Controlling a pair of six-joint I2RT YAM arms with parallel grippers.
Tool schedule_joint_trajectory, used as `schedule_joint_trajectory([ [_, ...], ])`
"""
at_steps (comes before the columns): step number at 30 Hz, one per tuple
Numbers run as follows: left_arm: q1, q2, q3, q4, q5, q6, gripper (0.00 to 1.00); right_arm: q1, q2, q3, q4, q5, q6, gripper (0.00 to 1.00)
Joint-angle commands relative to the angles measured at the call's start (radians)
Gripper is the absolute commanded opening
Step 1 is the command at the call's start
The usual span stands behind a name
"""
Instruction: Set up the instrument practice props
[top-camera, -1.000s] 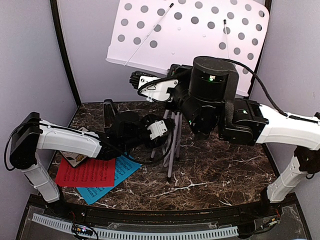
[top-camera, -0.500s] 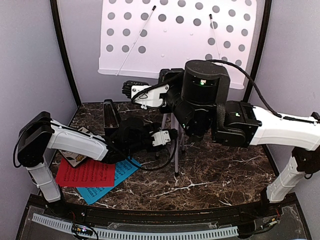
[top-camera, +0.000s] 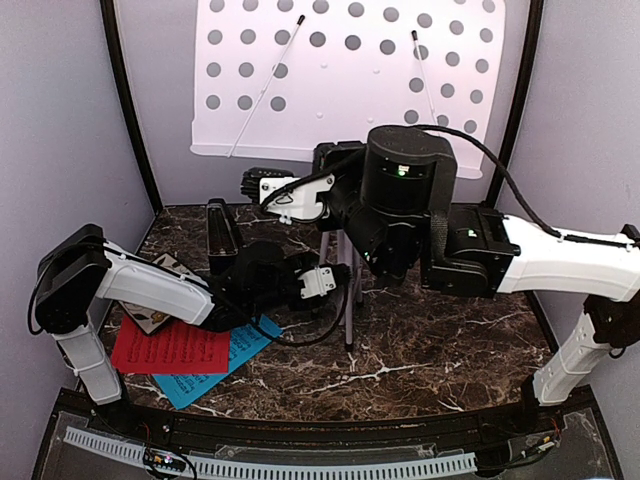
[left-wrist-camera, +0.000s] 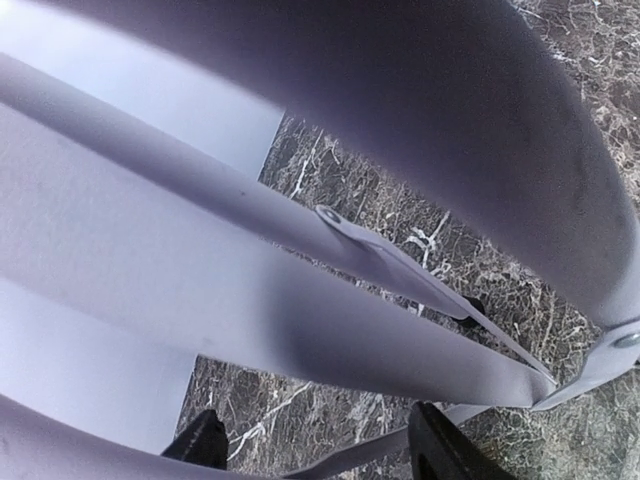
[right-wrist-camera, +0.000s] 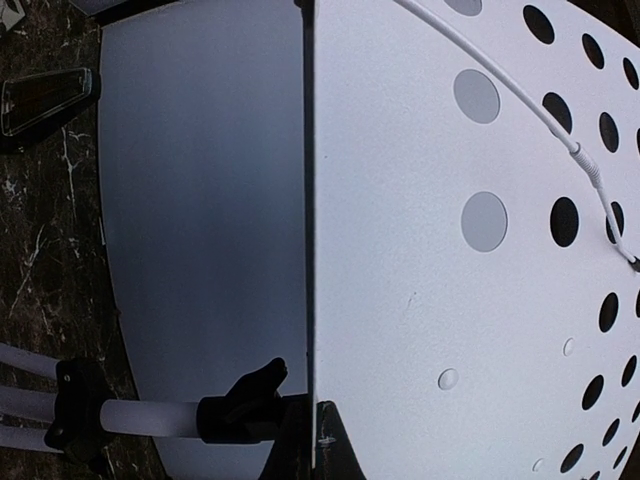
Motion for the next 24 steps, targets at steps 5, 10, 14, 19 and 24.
schedule_joint_trajectory([
  [5,-0.006,-0.031,-0.012,-0.01,0.05,-0.024,0.53,0.014,-0.042,0.013,0.293,-0.041,-0.02,0.03],
  [10,-0.006,-0.039,-0.009,-0.021,0.046,-0.028,0.47,0.016,-0.045,0.001,0.302,-0.03,-0.028,0.07],
  [14,-0.006,-0.068,-0.016,-0.005,0.043,-0.082,0.51,0.019,-0.048,-0.007,0.311,-0.033,-0.03,0.05],
  [19,-0.007,-0.123,-0.012,-0.003,0.062,-0.187,0.54,0.021,-0.048,-0.014,0.313,-0.037,-0.03,0.03],
  [24,-0.007,-0.14,0.018,-0.021,0.07,-0.27,0.54,0.02,-0.049,-0.02,0.314,-0.036,-0.027,0.03],
])
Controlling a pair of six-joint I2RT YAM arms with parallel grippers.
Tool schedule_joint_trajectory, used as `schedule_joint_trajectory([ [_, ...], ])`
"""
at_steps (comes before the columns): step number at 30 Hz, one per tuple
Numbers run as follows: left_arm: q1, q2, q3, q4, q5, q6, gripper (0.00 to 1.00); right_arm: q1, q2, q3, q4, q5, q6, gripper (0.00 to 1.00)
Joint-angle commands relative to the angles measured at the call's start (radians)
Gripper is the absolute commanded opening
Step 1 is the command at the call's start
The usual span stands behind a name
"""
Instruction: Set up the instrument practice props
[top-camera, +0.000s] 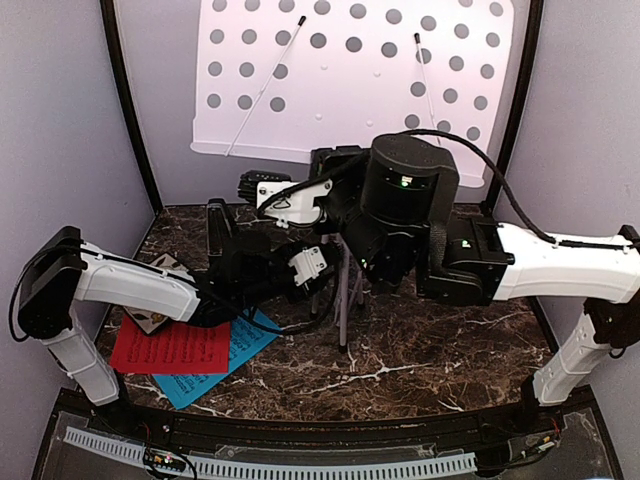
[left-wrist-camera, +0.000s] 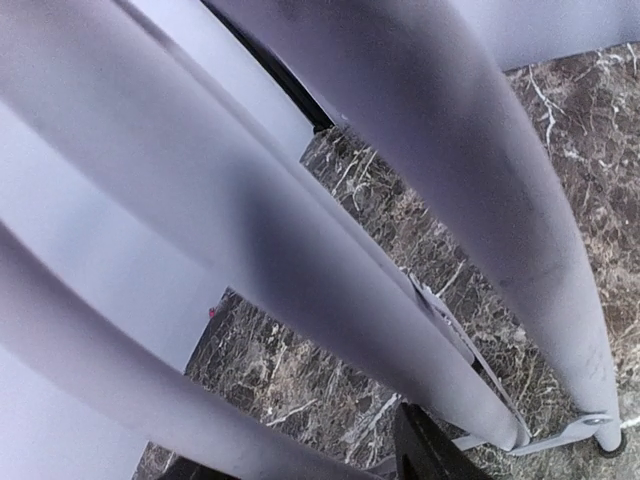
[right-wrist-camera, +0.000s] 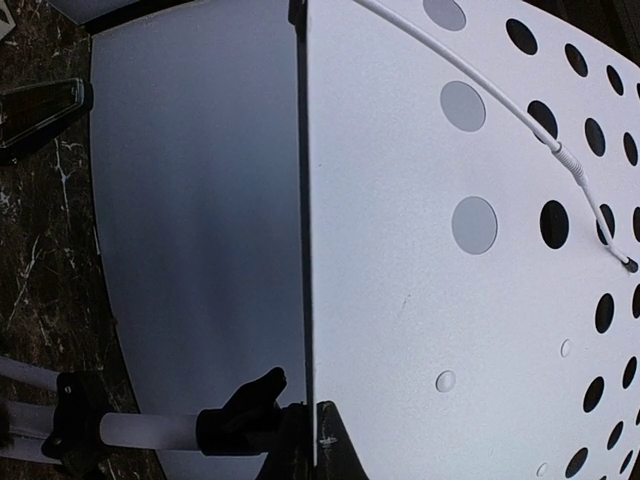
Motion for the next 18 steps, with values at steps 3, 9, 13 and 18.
schedule_joint_trajectory([
  [3,-0.012,-0.035,0.049,-0.034,0.037,-0.099,0.51,0.015,-0.05,0.025,0.217,-0.036,0.001,0.03],
  [9,-0.014,-0.011,0.074,-0.051,-0.009,-0.106,0.4,0.023,-0.049,0.021,0.226,-0.032,-0.008,0.05],
  [13,-0.014,-0.017,0.076,-0.061,-0.014,-0.129,0.31,0.029,-0.043,0.008,0.29,-0.032,-0.045,0.09],
  [18,-0.018,-0.019,0.076,-0.085,-0.019,-0.149,0.24,0.038,-0.035,0.009,0.327,-0.038,-0.067,0.14],
])
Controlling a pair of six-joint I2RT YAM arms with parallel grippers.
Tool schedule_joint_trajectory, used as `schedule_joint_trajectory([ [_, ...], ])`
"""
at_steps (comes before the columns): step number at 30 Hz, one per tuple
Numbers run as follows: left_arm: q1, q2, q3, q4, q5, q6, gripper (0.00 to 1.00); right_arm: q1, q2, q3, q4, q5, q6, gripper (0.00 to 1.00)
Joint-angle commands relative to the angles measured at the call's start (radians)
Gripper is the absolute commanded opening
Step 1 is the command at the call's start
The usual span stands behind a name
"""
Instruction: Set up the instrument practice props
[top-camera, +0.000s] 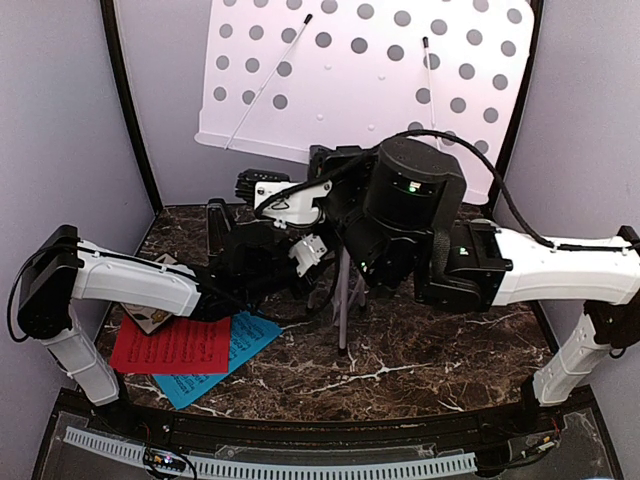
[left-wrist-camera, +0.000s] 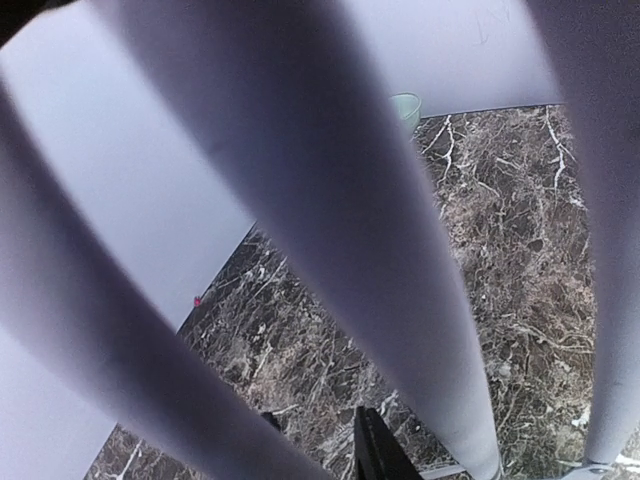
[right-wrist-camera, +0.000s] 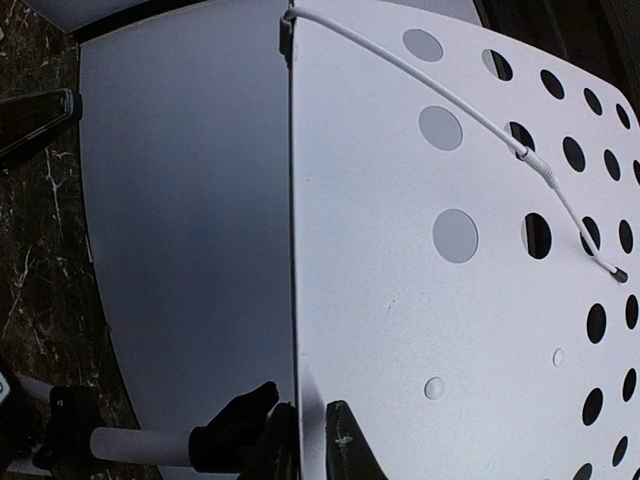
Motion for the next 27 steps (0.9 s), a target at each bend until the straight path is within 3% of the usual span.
schedule_joint_trajectory([
  [1,-0.016,-0.011,0.021,-0.032,-0.001,-0.007,0.22,0.026,-0.034,0.032,0.246,-0.044,-0.029,0.15],
  [10,-0.017,0.0,0.014,-0.05,-0.031,-0.028,0.08,0.049,-0.03,0.038,0.263,-0.045,-0.054,0.27],
  [14,-0.016,0.008,0.008,-0.054,-0.053,-0.032,0.02,0.063,-0.028,0.041,0.269,-0.051,-0.056,0.41],
  [20,-0.015,0.034,0.021,-0.077,-0.083,-0.039,0.0,0.092,-0.019,0.058,0.272,-0.069,-0.041,0.79],
  [27,0.008,0.049,0.04,-0.111,-0.048,-0.102,0.0,0.118,-0.013,0.081,0.209,-0.087,0.001,0.87],
])
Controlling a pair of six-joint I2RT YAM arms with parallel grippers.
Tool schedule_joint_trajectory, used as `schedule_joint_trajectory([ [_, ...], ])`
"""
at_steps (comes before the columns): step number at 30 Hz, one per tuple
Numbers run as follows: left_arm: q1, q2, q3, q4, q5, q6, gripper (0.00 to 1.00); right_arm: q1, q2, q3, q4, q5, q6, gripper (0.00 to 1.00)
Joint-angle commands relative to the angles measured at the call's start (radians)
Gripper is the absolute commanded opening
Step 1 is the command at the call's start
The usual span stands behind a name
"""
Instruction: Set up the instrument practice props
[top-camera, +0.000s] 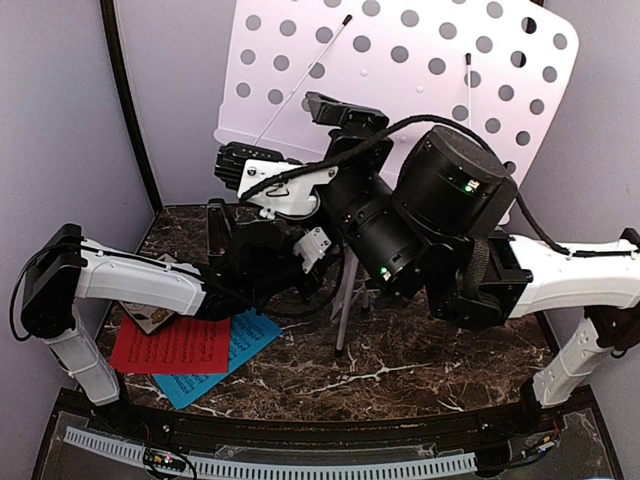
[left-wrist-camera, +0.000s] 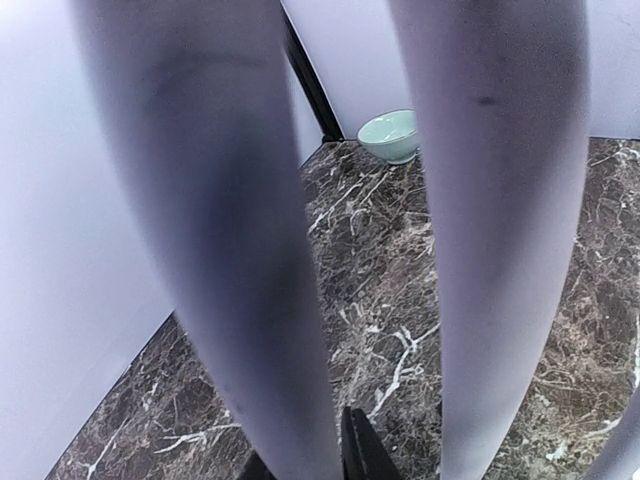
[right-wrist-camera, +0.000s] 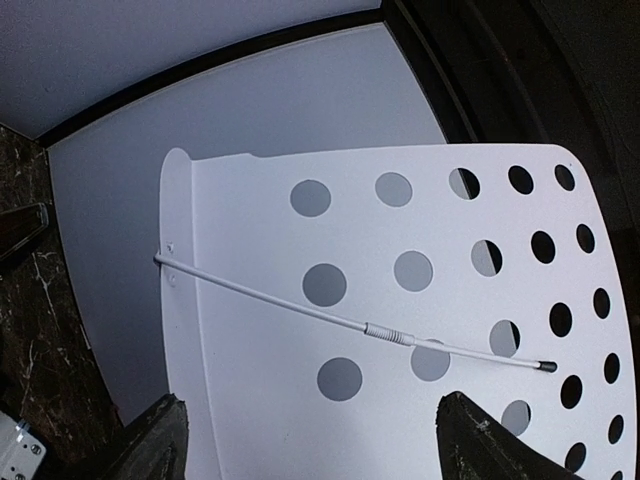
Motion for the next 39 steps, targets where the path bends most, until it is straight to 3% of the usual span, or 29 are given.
schedule_joint_trajectory([
  [1,0.022,0.024,0.0,-0.099,0.008,-0.017,0.0,0.026,-0.012,0.035,0.039,-0.047,0.042,0.87],
  [7,0.044,0.017,-0.043,-0.058,0.015,-0.03,0.0,0.046,-0.008,0.027,0.012,-0.053,0.072,0.88],
  [13,0.075,0.018,-0.072,-0.041,0.037,-0.053,0.0,0.098,-0.009,0.031,-0.149,-0.074,0.197,0.88],
  [17,0.083,0.017,-0.077,-0.042,0.044,-0.051,0.0,0.138,-0.018,0.032,-0.271,-0.122,0.361,0.88],
  [22,0.088,0.016,-0.078,-0.043,0.051,-0.048,0.0,0.165,-0.043,-0.02,-0.46,-0.215,0.681,0.87],
  [30,0.102,0.02,-0.08,-0.041,0.076,-0.045,0.0,0.119,-0.182,-0.329,-0.495,-0.347,1.175,0.8],
  [39,0.11,0.023,-0.076,-0.037,0.103,-0.032,0.0,-0.074,-0.498,-0.848,-0.33,-0.356,1.418,0.69],
])
